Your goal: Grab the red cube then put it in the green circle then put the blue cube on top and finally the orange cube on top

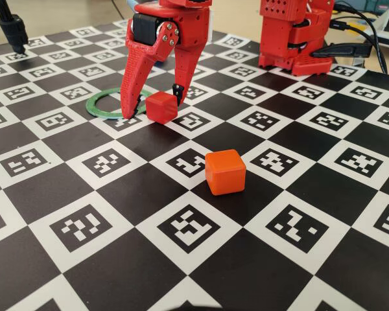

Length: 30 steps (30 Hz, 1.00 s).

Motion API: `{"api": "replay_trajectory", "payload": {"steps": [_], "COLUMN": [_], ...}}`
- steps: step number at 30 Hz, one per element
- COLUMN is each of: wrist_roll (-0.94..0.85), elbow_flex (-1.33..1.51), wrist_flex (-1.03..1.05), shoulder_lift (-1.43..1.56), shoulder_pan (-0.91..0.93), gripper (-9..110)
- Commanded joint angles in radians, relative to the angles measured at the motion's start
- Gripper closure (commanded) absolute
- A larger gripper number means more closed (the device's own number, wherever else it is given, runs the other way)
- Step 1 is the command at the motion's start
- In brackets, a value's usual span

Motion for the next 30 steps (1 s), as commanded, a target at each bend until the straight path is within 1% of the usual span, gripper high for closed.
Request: {"api": "replay_trajectory", "payload": {"steps": [1,21,30], "wrist_roll": [-0.009,-0.091,-0.094], "elbow_flex": [-0.006,-0.006,-0.006], "wrist_flex": [-0.012,-0.017,-0.021], "shoulder_lift": [0.028,0.026,0.026], "shoulder_pan": [0.009,0.012,0.008], "gripper": [58,58,58]}}
